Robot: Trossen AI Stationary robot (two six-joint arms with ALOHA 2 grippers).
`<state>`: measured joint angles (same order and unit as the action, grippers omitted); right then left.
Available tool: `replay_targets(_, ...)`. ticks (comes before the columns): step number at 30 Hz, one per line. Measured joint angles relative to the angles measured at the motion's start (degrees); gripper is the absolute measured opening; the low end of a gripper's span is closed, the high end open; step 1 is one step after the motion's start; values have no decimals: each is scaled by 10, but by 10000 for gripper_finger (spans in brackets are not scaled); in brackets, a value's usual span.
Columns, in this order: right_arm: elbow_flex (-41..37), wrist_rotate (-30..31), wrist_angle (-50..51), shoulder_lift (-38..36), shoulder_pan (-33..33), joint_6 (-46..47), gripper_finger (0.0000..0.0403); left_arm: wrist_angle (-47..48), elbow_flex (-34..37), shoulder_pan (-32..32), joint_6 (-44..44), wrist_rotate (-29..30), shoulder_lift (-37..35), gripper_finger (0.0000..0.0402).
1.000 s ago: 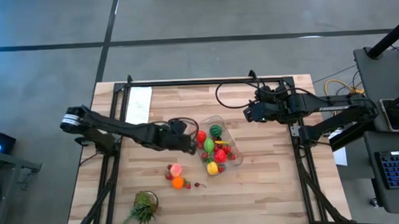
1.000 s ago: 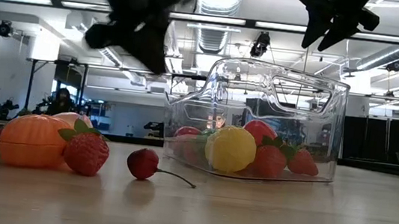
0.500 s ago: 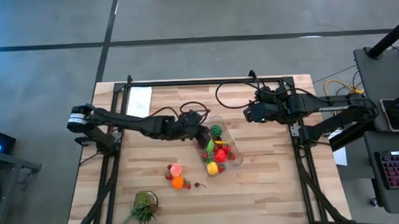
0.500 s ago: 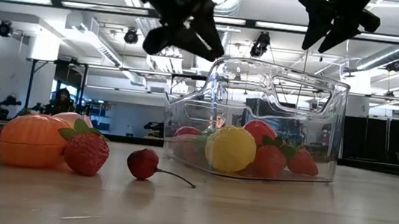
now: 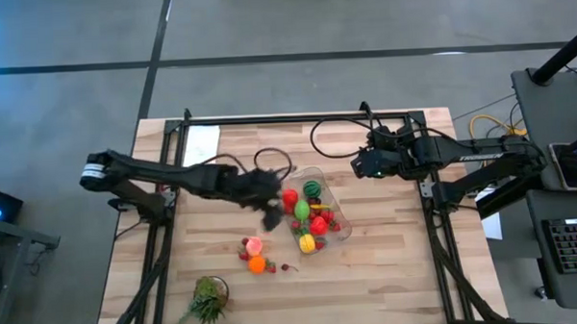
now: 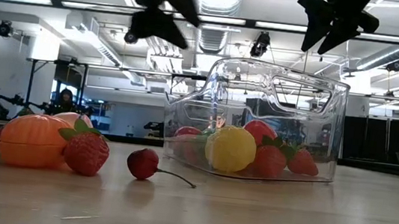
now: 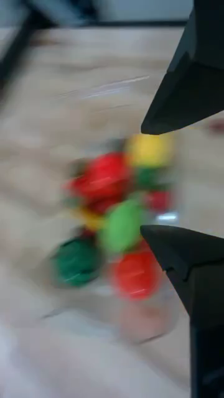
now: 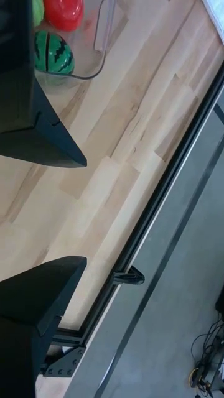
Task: Pick and placing Produce into tupperware
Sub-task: Put the red cherry into the transparent bin
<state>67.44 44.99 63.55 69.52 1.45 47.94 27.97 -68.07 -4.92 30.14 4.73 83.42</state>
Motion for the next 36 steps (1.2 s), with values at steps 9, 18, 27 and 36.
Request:
replay_targets(9, -2, 0, 0, 0, 0, -2, 237, 326, 28, -55, 70, -10, -49, 237)
replay_targets(18, -2, -1, 0, 0, 0, -2, 237, 227, 102, -99, 53, -63, -19, 200)
replay_targets(27, -2, -4, 0, 0, 0, -2, 237, 197, 104, -132, 2, -39, 37, 167)
replay_targets(36, -2, -4, 0, 0, 0, -2, 237, 157, 104, -138, -66, -34, 85, 166)
